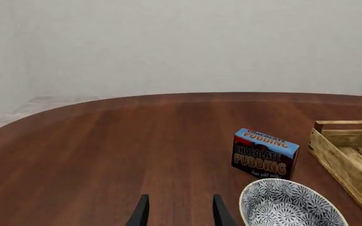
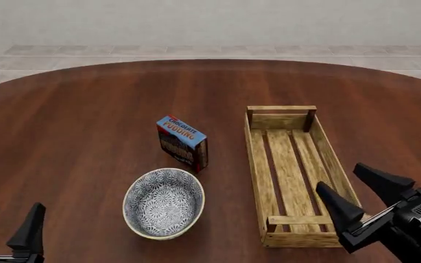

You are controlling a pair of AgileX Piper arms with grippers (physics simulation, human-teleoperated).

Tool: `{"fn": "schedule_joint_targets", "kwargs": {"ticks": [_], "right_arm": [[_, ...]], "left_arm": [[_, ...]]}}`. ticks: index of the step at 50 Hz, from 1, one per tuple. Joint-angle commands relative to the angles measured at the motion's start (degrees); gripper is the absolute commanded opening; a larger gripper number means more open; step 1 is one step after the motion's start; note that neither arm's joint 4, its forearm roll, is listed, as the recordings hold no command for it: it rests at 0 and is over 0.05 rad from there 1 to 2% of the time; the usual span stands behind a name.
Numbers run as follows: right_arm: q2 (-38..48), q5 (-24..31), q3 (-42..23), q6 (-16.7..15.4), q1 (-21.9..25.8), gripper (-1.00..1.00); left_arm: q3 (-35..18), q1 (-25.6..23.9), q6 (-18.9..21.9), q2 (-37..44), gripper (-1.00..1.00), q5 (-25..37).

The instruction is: Pick up the bowl on the left and put it in the tray.

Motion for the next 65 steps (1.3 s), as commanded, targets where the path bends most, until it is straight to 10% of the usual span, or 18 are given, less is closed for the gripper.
{"fn": "schedule_joint_targets", "kwargs": {"ticks": [1, 27, 65], "right_arm": [[3.13, 1.04, -2.32, 1.46, 4.03, 1.0], [12.93, 6.24, -10.11, 8.45, 12.68, 1.0], [23.57, 10.54, -18.46, 3.41, 17.96, 1.0]], "left_arm": [[0.0, 0.0, 0.0, 0.0, 1.0, 0.0], [0.0, 0.0, 0.0, 0.0, 1.0, 0.0], [0.0, 0.0, 0.0, 0.0, 1.0, 0.0]]}}
